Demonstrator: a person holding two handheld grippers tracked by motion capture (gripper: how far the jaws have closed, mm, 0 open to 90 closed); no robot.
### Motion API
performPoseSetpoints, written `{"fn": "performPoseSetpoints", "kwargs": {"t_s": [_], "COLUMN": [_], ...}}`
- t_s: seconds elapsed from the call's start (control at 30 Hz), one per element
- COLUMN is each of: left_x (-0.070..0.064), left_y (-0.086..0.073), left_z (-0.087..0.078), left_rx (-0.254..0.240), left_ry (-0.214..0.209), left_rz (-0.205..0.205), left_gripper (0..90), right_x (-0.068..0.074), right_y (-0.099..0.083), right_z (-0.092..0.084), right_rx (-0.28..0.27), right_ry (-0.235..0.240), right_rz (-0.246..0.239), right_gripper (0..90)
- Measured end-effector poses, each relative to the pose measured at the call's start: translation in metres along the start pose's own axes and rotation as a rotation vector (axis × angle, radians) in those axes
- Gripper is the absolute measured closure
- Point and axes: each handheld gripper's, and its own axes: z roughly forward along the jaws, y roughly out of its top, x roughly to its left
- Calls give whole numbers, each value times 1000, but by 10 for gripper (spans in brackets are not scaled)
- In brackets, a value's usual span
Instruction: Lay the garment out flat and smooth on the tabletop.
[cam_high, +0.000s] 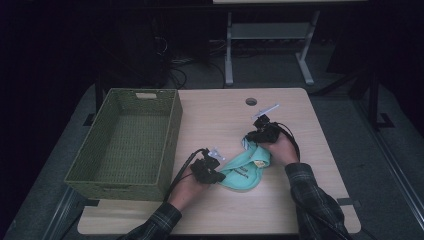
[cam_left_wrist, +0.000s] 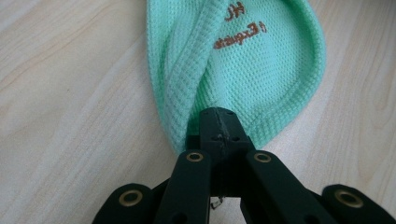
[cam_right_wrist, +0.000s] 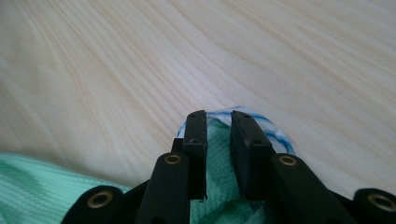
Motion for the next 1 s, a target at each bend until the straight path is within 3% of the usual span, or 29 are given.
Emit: {"fn": "performPoseSetpoints", "kwargs": {"t_s": [0.2,0.37,0.57,1.0], "left_x": [0,1,0,0], "left_y": [0,0,0,0], "left_z": [0,0,0,0], "left_rx": [6,0,-2,2], "left_ry": [3,2,-2,-2], "left_rz": [12,7,-3,4], "left_gripper": [898,898,898,898], "right_x": [1,1,-1,-4], "right_y": [-4,-4,-6,13], "right_z": [11,12,10,-14], "right_rx": [33,33,19,-77], "right_ry": [-33,-58,-39,-35], "right_rz": [-11,-22,-10,10], "right_gripper": [770,887,900,900]}}
